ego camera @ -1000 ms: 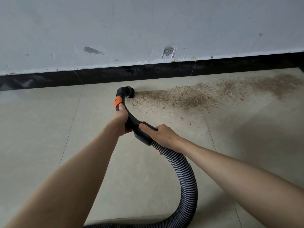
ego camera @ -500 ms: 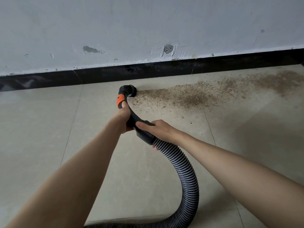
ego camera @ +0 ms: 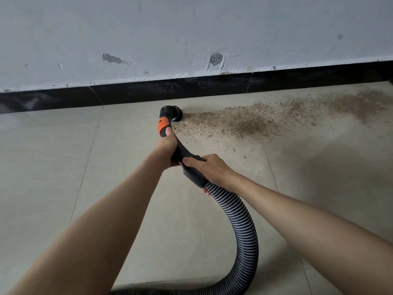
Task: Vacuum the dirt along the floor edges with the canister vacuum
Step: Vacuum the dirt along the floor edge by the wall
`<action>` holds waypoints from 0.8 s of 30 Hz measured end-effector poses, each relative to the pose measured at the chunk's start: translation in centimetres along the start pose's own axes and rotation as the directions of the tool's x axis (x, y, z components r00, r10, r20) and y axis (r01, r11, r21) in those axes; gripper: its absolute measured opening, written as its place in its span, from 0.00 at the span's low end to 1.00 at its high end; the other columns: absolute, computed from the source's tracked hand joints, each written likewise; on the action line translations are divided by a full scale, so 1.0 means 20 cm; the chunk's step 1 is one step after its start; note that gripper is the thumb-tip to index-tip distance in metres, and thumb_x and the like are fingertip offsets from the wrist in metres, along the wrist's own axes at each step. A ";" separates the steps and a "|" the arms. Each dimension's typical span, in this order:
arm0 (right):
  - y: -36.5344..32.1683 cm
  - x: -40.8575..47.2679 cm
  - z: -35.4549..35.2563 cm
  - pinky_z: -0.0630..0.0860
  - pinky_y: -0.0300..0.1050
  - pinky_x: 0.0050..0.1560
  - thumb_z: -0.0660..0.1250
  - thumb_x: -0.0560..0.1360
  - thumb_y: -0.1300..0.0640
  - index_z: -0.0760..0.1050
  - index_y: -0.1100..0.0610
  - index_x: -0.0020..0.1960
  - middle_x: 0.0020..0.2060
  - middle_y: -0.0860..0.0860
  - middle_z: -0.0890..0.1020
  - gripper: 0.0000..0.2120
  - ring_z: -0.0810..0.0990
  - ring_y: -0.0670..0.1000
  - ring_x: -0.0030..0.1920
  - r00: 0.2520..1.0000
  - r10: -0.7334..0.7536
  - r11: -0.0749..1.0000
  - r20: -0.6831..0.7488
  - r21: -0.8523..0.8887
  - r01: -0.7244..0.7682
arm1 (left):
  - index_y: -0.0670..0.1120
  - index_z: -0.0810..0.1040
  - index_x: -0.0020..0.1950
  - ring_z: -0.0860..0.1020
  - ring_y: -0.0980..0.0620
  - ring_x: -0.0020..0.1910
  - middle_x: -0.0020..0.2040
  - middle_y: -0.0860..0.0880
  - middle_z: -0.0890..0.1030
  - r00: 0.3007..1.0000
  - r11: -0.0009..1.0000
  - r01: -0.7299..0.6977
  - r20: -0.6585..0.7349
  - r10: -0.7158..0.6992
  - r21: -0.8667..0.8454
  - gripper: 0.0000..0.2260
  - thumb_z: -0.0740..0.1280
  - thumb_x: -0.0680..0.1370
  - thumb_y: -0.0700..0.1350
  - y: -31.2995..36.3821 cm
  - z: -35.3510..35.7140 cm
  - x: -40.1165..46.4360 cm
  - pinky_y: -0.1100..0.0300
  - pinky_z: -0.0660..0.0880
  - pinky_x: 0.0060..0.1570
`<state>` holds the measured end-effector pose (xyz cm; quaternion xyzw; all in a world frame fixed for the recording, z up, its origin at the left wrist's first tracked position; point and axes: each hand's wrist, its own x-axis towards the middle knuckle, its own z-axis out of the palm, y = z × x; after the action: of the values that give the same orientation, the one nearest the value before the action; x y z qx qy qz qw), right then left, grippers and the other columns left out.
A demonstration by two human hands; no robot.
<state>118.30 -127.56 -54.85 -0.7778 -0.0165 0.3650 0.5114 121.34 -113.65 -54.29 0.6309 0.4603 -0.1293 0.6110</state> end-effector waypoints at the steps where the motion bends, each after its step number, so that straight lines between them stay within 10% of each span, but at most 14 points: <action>1: 0.01 0.00 -0.01 0.74 0.42 0.25 0.70 0.73 0.41 0.74 0.62 0.42 0.27 0.56 0.77 0.23 0.76 0.54 0.22 1.000 0.003 1.000 -0.004 0.005 -0.003 | 0.41 0.66 0.67 0.79 0.42 0.53 0.55 0.41 0.76 1.000 1.000 -0.001 0.003 0.001 -0.003 0.27 0.49 0.82 0.61 0.00 0.01 0.00 0.50 0.77 0.37; 24: 0.09 -0.09 -0.16 0.74 0.43 0.25 0.70 0.72 0.41 0.73 0.61 0.38 0.29 0.56 0.78 0.22 0.76 0.53 0.22 0.994 0.001 0.997 -0.109 0.074 0.008 | 0.42 0.65 0.66 0.78 0.42 0.48 0.52 0.41 0.75 0.997 0.998 -0.035 0.073 0.031 0.051 0.26 0.49 0.82 0.61 0.01 0.23 -0.03 0.51 0.76 0.34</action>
<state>118.24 -131.67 -54.57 -0.7769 0.0236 0.3215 0.5408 122.94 -117.93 -54.70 0.6490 0.4238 -0.1539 0.6128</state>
